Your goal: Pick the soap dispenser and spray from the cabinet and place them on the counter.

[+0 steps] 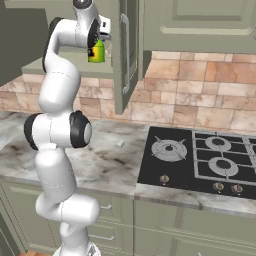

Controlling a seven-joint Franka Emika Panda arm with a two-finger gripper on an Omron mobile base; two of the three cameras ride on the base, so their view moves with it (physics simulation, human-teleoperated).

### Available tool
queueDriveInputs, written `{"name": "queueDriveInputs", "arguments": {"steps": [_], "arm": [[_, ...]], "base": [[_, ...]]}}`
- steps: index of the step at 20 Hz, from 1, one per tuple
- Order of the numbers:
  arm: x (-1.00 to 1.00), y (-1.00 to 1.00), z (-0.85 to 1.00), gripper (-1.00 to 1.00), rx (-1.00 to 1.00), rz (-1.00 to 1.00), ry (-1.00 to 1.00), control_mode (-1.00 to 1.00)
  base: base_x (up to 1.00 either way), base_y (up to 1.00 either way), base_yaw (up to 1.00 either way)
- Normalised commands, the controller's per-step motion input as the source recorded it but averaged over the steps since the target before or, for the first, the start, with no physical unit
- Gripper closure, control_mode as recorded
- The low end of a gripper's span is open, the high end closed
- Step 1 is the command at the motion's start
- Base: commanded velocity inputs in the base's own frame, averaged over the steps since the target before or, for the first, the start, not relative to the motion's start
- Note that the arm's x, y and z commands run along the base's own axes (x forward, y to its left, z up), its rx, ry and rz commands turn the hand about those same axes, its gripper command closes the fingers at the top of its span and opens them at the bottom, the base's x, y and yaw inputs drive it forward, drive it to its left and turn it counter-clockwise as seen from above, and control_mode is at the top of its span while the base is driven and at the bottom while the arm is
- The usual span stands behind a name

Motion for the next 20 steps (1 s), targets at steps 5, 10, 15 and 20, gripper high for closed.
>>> {"name": "queueDriveInputs", "arguments": {"steps": [5, 10, 15, 20], "arm": [[-0.80, 0.00, -0.01, 1.00, 0.00, 0.00, -0.11, -1.00], [-1.00, 0.03, -0.11, 1.00, 0.02, 0.00, -0.14, -1.00], [-1.00, 0.02, -0.24, 1.00, 0.04, 0.00, -0.14, -1.00], [-0.96, 0.02, -0.36, 1.00, 0.03, 0.00, -0.10, -1.00]], "base": [[0.00, 0.00, 0.00], [0.00, 0.00, 0.00], [0.00, 0.00, 0.00], [0.00, 0.00, 0.00]]}}
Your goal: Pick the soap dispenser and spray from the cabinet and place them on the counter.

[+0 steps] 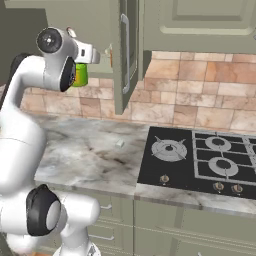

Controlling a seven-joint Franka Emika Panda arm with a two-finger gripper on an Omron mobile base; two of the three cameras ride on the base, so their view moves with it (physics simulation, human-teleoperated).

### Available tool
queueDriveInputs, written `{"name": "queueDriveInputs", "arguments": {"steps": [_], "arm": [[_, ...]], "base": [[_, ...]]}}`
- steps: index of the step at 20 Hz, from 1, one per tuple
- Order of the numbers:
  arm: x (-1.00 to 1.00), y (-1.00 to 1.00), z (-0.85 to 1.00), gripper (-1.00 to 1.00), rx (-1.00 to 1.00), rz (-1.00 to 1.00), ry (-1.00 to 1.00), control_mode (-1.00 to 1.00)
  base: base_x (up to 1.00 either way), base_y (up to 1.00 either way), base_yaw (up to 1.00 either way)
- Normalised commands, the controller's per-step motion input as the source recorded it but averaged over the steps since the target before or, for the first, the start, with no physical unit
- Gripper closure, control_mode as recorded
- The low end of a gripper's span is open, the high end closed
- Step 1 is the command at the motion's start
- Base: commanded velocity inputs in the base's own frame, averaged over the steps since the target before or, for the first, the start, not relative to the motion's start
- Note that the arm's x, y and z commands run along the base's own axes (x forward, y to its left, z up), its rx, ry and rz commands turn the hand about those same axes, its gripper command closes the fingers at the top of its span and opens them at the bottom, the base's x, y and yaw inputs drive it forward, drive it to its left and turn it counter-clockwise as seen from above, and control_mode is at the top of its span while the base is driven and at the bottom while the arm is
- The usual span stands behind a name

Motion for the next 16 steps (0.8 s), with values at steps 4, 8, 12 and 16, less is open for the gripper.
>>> {"name": "queueDriveInputs", "arguments": {"steps": [4, 8, 12, 16], "arm": [[-0.86, 0.06, -0.50, 1.00, 0.00, 0.00, -0.07, -1.00], [-0.66, 0.12, -0.57, 1.00, 0.00, 0.00, -0.05, -1.00], [-0.45, 0.17, -0.64, 1.00, 0.00, 0.00, -0.02, -1.00], [-0.20, 0.19, -0.56, 1.00, 0.00, 0.00, -0.01, -1.00]], "base": [[0.00, 0.00, 0.00], [0.00, 0.00, 0.00], [0.00, 0.00, 0.00], [0.00, 0.00, 0.00]]}}
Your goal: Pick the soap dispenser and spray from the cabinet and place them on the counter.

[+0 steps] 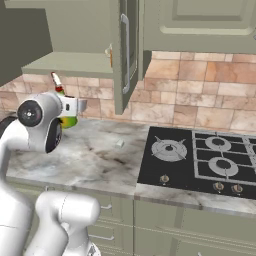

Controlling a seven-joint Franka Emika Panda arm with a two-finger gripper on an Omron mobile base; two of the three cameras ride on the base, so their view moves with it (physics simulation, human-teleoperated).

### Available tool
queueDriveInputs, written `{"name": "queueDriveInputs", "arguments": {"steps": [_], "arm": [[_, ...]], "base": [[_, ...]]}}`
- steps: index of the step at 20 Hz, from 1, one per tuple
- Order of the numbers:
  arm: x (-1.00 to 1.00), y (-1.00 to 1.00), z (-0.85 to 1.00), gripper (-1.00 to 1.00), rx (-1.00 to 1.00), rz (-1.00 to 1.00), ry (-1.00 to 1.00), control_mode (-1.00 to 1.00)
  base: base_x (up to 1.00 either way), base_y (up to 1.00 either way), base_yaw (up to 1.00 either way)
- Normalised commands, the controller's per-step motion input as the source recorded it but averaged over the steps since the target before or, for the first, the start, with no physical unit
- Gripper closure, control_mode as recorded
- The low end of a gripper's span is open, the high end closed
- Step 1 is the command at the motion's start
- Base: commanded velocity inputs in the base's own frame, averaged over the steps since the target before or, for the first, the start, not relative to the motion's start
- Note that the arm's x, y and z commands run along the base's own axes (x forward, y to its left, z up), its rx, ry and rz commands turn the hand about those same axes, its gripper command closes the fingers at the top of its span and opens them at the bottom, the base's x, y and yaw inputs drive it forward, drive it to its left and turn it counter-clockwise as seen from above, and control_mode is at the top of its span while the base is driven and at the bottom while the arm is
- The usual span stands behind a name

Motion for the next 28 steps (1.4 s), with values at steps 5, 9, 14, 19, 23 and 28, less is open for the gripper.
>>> {"name": "queueDriveInputs", "arguments": {"steps": [5, 9, 14, 19, 23, 28], "arm": [[-0.06, 0.21, -0.50, 1.00, 0.00, 0.00, 0.00, -1.00], [0.03, 0.28, -0.45, 1.00, 0.00, 0.00, 0.00, -1.00], [0.05, 0.28, -0.49, 1.00, 0.00, 0.00, 0.00, -1.00], [0.19, 0.18, -0.47, 1.00, 0.00, 0.00, 0.00, -1.00], [0.35, 0.11, -0.43, 1.00, 0.02, 0.00, 0.00, -1.00], [0.44, 0.10, -0.41, 1.00, 0.03, 0.00, 0.01, -1.00]], "base": [[0.00, 0.00, 0.00], [0.00, 0.00, 0.00], [0.00, 0.00, 0.00], [0.00, 0.00, 0.00], [0.00, 0.00, 0.00], [0.00, 0.00, 0.00]]}}
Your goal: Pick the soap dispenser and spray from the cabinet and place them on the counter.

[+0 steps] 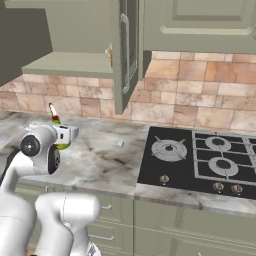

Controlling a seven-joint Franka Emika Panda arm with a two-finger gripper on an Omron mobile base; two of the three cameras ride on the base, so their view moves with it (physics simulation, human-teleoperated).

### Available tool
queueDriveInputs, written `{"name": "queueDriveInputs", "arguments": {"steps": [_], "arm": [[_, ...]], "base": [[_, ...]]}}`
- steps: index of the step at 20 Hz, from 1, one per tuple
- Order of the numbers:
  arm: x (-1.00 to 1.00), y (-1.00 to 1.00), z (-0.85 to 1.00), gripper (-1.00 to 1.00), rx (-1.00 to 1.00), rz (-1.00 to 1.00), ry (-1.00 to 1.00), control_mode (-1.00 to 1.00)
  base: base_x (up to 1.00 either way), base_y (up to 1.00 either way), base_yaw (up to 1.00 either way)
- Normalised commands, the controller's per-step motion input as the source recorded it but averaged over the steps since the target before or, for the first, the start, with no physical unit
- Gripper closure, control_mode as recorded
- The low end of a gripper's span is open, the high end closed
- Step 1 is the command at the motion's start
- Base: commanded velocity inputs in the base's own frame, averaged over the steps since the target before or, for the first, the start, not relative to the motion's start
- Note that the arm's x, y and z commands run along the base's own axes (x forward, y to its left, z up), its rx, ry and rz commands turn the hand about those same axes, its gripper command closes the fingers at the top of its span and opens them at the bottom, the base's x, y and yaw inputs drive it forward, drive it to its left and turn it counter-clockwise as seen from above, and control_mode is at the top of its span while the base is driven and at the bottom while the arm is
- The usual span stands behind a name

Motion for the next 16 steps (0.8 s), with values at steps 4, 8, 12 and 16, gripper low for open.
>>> {"name": "queueDriveInputs", "arguments": {"steps": [4, 8, 12, 16], "arm": [[0.42, 0.07, -0.42, 1.00, 0.04, 0.00, 0.00, -1.00], [0.33, 0.05, -0.47, 1.00, 0.02, 0.00, 0.01, -1.00], [0.30, 0.03, -0.50, 1.00, 0.01, 0.00, 0.00, -1.00], [0.25, 0.02, -0.52, 1.00, 0.00, 0.00, 0.00, -1.00]], "base": [[0.00, 0.00, 0.00], [0.00, 0.00, 0.00], [0.00, 0.00, 0.00], [0.00, 0.00, 0.00]]}}
